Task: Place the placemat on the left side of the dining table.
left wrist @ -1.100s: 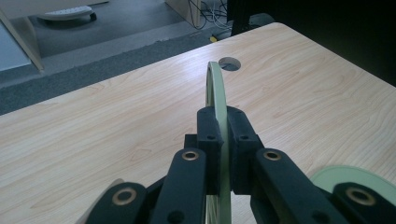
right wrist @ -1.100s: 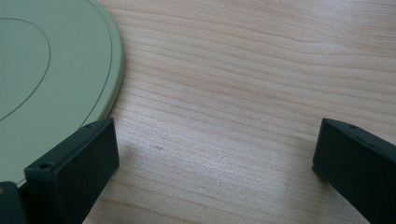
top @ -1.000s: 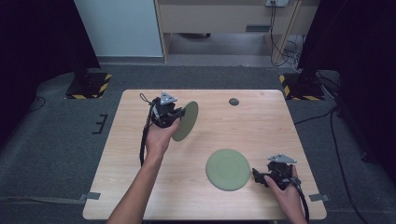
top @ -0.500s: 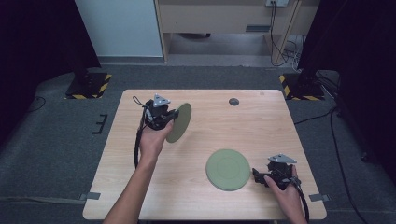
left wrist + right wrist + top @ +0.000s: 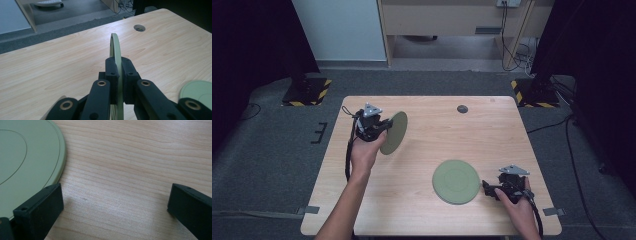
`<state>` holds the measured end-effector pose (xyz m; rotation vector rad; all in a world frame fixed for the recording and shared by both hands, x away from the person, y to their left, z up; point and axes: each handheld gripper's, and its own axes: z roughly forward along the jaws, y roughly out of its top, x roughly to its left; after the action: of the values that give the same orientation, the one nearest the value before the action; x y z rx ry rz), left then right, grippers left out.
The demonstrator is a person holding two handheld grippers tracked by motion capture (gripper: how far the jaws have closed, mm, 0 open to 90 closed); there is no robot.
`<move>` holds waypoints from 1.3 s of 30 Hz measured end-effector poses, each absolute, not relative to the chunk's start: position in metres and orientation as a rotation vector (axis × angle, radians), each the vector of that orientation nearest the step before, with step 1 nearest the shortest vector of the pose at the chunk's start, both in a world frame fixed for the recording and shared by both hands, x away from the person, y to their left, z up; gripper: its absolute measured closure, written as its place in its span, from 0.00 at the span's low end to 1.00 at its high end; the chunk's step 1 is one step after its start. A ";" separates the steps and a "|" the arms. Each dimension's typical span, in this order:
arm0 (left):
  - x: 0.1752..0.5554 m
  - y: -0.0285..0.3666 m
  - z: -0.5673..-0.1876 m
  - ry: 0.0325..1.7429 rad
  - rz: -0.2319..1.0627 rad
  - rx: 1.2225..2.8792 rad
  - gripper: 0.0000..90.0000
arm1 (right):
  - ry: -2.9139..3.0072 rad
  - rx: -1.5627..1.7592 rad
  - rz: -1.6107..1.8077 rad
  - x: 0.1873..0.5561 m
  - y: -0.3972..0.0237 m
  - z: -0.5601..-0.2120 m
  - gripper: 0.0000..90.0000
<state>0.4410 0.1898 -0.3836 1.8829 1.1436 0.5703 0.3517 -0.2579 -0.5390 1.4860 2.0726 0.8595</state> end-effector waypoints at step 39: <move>0.434 0.227 -0.388 1.201 0.608 1.870 0.95 | 2.075 1.486 0.861 0.352 -0.258 -0.539 0.01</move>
<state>0.4339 0.2270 -0.3883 1.8697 1.2006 0.6083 0.3519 -0.2579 -0.5390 1.4857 2.0749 0.8609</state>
